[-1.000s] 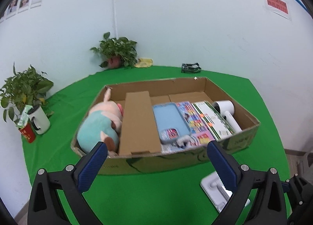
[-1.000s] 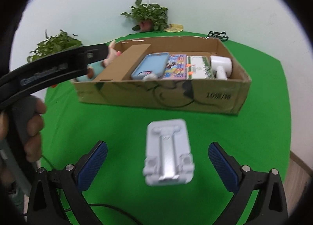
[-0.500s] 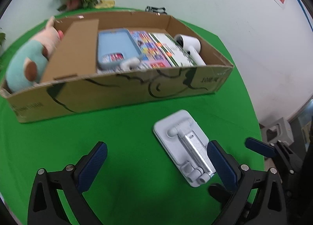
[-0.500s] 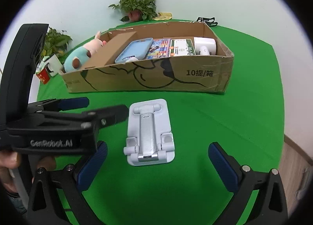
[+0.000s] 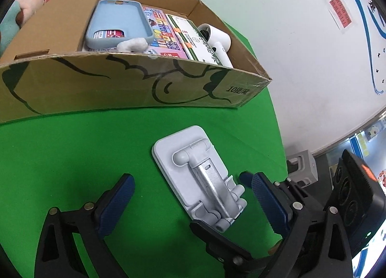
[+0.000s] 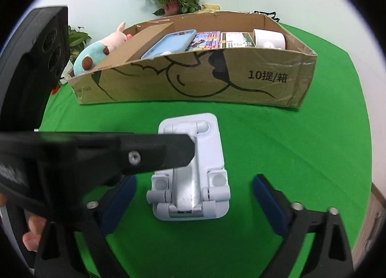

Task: Organize objects
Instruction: 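Move the right gripper to the white phone stand and grasp it, then lift the phone stand with the right gripper and carry it over the box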

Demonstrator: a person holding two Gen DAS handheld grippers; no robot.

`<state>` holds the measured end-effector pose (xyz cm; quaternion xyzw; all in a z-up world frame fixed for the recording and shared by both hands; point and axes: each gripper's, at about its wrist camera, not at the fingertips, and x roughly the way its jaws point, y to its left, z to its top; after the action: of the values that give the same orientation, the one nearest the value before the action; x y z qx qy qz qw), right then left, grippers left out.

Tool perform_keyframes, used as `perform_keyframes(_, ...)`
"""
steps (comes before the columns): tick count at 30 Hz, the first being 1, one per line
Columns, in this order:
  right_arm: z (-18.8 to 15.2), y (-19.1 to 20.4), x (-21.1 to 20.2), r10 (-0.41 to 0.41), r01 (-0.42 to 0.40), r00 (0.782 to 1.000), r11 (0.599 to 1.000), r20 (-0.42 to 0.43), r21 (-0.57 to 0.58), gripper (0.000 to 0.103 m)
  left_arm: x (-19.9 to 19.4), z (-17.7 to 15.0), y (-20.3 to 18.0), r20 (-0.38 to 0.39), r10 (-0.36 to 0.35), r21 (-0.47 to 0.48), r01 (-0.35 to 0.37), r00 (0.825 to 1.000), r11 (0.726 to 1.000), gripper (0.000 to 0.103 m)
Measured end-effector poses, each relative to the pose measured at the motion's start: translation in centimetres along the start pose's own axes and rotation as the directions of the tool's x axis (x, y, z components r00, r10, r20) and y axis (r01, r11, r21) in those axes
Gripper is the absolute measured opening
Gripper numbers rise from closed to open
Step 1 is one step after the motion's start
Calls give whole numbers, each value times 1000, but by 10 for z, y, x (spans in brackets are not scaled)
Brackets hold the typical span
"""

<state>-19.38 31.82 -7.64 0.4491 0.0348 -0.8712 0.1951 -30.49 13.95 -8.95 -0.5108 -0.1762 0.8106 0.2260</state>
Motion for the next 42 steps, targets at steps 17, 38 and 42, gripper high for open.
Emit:
perform_keyframes(17,-14,4,-19,78,-78,997,991,3,106,66,-1,-14,-11,28,42,25,-43,999,999,74)
perform_keyframes(38,0,4,-49,167,-186,979,967,119,175,65,-31,1,-34,132,24,87,-36,991,996,38)
perform_keyframes(42,21,4,-56,153,-178,975,972,161,153,65,-44,12,-46,176,8,118,-29,984,993,37)
